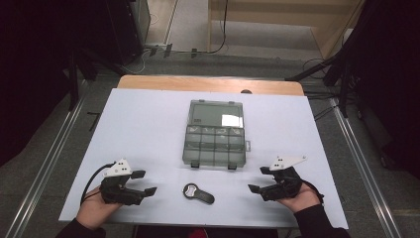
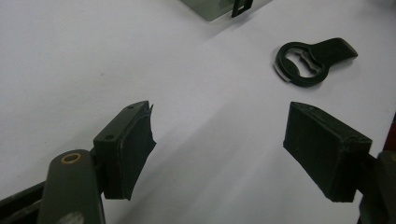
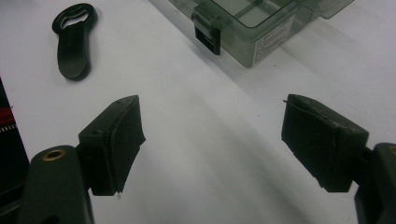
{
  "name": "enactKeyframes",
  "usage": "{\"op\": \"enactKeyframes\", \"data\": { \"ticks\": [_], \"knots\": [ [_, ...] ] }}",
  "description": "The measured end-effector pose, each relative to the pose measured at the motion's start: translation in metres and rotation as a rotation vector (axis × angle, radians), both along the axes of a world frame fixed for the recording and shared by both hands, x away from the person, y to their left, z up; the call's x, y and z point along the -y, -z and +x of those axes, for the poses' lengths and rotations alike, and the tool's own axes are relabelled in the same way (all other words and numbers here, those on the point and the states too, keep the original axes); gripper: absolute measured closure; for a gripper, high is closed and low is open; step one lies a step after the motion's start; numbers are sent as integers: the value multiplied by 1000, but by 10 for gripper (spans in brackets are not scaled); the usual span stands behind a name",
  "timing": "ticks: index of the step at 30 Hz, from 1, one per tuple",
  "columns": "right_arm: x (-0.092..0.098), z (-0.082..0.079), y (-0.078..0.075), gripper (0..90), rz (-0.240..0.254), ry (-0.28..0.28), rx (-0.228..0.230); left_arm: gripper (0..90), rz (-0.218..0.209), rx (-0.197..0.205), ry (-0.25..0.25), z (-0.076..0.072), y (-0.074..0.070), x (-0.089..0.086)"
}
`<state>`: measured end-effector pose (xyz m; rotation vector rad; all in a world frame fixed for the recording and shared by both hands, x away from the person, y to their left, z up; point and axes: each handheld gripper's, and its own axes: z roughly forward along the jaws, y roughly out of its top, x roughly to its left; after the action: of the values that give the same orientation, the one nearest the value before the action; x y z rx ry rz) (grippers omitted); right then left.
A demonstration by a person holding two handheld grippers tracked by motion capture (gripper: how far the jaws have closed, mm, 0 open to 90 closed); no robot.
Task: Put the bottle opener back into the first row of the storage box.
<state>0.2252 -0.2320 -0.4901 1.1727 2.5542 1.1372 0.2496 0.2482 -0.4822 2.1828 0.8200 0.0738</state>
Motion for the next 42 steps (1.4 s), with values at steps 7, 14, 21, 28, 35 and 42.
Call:
{"op": "enactKeyframes", "data": {
  "ticks": [7, 14, 21, 28, 35, 42],
  "knots": [
    [-2, 1, 2, 215, -9, -12, -14, 237, 10, 7, -13, -1, 2, 0],
    [-3, 0, 3, 219, -11, -19, -18, 235, -4, 71, -65, -3, -2, -4],
    [-3, -1, 1, 220, 4, -15, -8, 232, 38, 72, -41, -5, 0, 3],
    [2, -1, 1, 222, 18, 7, -18, 231, 29, 93, -71, -7, -2, 2],
    [2, 1, 3, 230, 18, 2, -32, 235, 26, 86, -117, -2, -5, -4],
    [2, 5, 5, 234, 18, 3, -71, 252, -73, 53, -155, 10, -11, -14]
  ]
}}
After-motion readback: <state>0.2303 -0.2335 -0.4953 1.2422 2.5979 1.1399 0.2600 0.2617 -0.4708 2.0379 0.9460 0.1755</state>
